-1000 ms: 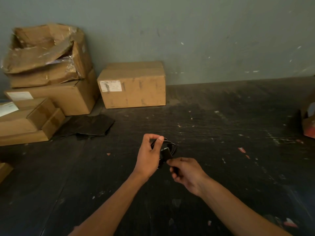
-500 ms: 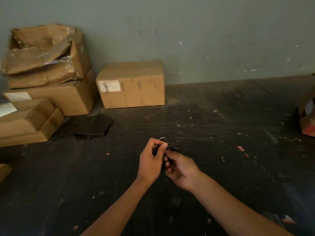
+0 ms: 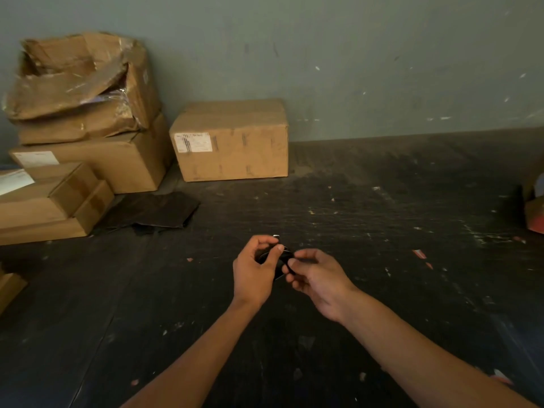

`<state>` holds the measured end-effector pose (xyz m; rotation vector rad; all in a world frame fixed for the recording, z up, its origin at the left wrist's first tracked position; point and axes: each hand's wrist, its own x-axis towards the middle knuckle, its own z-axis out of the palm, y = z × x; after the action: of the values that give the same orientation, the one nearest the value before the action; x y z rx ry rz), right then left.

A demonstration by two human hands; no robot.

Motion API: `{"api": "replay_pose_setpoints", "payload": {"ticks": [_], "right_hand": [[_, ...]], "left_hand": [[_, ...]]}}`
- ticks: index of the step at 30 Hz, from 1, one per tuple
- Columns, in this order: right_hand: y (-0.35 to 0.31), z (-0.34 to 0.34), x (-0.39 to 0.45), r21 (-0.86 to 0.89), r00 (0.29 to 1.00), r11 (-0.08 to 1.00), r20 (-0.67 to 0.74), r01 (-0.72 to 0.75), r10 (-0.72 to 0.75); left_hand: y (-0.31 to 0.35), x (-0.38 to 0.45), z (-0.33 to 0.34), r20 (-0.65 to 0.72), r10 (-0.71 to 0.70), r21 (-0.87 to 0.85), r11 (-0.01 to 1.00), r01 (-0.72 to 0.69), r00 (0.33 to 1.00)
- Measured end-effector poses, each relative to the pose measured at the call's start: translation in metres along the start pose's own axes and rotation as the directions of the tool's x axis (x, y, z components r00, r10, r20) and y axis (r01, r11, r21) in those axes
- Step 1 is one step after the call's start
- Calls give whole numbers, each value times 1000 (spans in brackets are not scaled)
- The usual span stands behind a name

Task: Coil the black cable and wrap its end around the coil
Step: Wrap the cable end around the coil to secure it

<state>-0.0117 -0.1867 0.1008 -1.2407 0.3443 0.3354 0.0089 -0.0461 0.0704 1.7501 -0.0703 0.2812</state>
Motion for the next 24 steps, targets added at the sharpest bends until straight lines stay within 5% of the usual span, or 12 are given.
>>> {"api": "replay_pose_setpoints", "payload": {"ticks": [11, 18, 24], "right_hand": [[-3, -10, -4, -139, 954, 952, 161, 274, -252], [-1, -14, 3, -676, 794, 496, 225, 545, -565], [-4, -19, 14, -776, 691, 246, 309, 580, -654]], "left_hand": [[-2, 3, 0, 80, -236, -159, 956, 246, 968], [7, 0, -2, 170, -261, -140, 948, 286, 950], [10, -4, -1, 232, -293, -107, 940, 324, 927]]}}
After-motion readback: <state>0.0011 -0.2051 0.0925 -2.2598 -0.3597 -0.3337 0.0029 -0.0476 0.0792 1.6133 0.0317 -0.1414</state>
